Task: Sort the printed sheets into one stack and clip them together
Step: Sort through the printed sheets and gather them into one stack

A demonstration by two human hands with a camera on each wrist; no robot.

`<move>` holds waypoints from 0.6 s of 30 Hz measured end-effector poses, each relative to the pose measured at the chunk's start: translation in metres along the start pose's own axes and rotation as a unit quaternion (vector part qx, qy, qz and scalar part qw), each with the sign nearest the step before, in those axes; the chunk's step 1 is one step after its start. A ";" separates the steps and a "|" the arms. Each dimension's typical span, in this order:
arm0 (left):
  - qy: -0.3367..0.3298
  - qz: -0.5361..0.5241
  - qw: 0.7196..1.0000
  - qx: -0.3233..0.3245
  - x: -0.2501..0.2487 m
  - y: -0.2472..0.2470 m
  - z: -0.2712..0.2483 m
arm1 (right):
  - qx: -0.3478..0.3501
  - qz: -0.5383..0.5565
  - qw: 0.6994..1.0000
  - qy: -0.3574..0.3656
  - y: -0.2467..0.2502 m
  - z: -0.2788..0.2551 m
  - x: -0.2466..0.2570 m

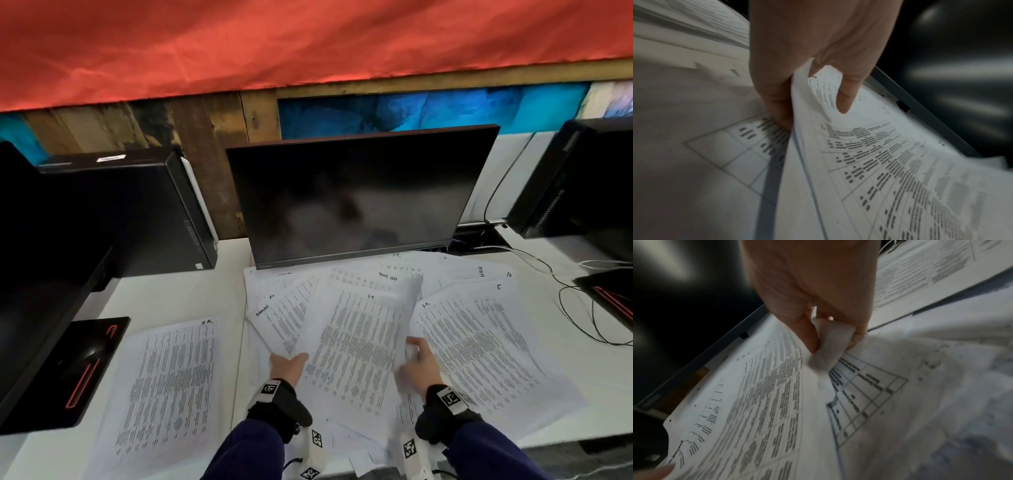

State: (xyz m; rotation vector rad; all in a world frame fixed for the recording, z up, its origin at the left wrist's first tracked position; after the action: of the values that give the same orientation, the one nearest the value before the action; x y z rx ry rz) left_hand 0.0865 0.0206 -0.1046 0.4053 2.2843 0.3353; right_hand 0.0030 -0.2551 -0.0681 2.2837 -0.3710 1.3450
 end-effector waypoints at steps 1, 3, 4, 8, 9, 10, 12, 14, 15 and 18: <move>-0.009 0.011 1.000 -0.003 0.002 0.004 0.002 | 0.018 0.009 1.000 -0.006 -0.004 -0.001 -0.002; -0.034 0.031 0.999 -0.010 0.007 0.014 0.005 | 0.060 0.013 0.998 -0.009 -0.010 -0.003 -0.006; -0.051 0.043 0.998 -0.008 0.010 0.019 0.006 | 0.075 0.016 0.997 -0.012 -0.010 -0.006 -0.006; -0.112 0.099 0.989 0.001 0.017 0.035 0.012 | 0.051 0.088 0.994 -0.047 0.000 -0.005 -0.004; -0.115 0.116 0.986 0.010 0.018 0.037 0.011 | 0.031 0.130 0.990 -0.053 0.005 -0.003 -0.004; -0.116 0.133 0.984 0.024 0.020 0.038 0.013 | 0.007 0.178 0.982 -0.066 0.007 0.001 -0.007; -0.117 0.160 0.978 0.064 0.020 0.035 0.012 | -0.023 0.231 0.970 -0.075 0.004 0.011 -0.013; -0.121 0.163 0.976 0.084 0.016 0.029 0.009 | -0.014 0.270 0.957 -0.103 -0.009 0.021 -0.025; -0.126 0.152 0.977 0.081 0.013 0.025 0.005 | -0.026 0.296 0.947 -0.122 -0.015 0.022 -0.031; -0.163 0.128 0.977 0.044 0.002 0.014 0.000 | -0.118 0.274 0.949 -0.102 -0.006 0.012 -0.032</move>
State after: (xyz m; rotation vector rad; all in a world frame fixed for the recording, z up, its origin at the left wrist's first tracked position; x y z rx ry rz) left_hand 0.0881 0.0342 -0.1010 0.7483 1.9318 0.2730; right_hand -0.0007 -0.2558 -0.1028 2.2000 -1.2429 1.2120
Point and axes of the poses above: each hand's wrist, its own z-axis towards the middle knuckle, its own y-axis out of the back of the hand, x = y × z, the point moved 7 cm from there along z, towards the middle knuckle, and after that the axes turned 14 degrees about z, right-handed, at the moved point
